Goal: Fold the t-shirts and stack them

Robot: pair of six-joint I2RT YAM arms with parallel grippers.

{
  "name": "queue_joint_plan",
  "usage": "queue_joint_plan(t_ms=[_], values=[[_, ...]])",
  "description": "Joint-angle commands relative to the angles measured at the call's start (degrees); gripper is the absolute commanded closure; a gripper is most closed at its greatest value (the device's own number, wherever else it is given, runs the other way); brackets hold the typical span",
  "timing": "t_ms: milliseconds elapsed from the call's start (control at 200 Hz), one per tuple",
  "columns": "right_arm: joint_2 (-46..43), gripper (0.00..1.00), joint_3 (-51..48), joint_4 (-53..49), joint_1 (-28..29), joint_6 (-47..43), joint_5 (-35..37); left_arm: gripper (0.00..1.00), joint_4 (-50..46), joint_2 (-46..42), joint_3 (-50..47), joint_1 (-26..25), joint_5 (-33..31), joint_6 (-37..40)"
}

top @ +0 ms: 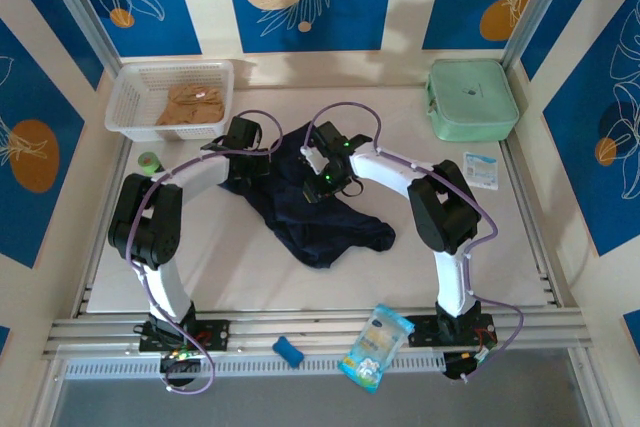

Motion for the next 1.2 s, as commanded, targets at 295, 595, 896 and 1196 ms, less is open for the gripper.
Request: queue_joint_plan(t_ms=[295,595,896,1196], values=[[0.98,0.86,-0.48,-0.75,1.48,-0.14,-1.34,1.0,-0.42,-0.93,-1.18,0.46,1.96,-0.87],[-6.79,1.0,2.33,-6.89,-2.72,-1.57,11.62,1.0,-2.99,-3.82,-2.48,0.23,2.08,-0.87],[-6.25,1.0,16.79,-8.02,-17.53,0.97,13.28,1.0,-12.23,-20.12,-8.19,-2.72,-1.86,0.12],[17.89,1.0,56.31,-18.54,-24.08,5.66,19.91,1.0,-25.69,-28.84,-5.19,-15.14,-5.26,1.02]])
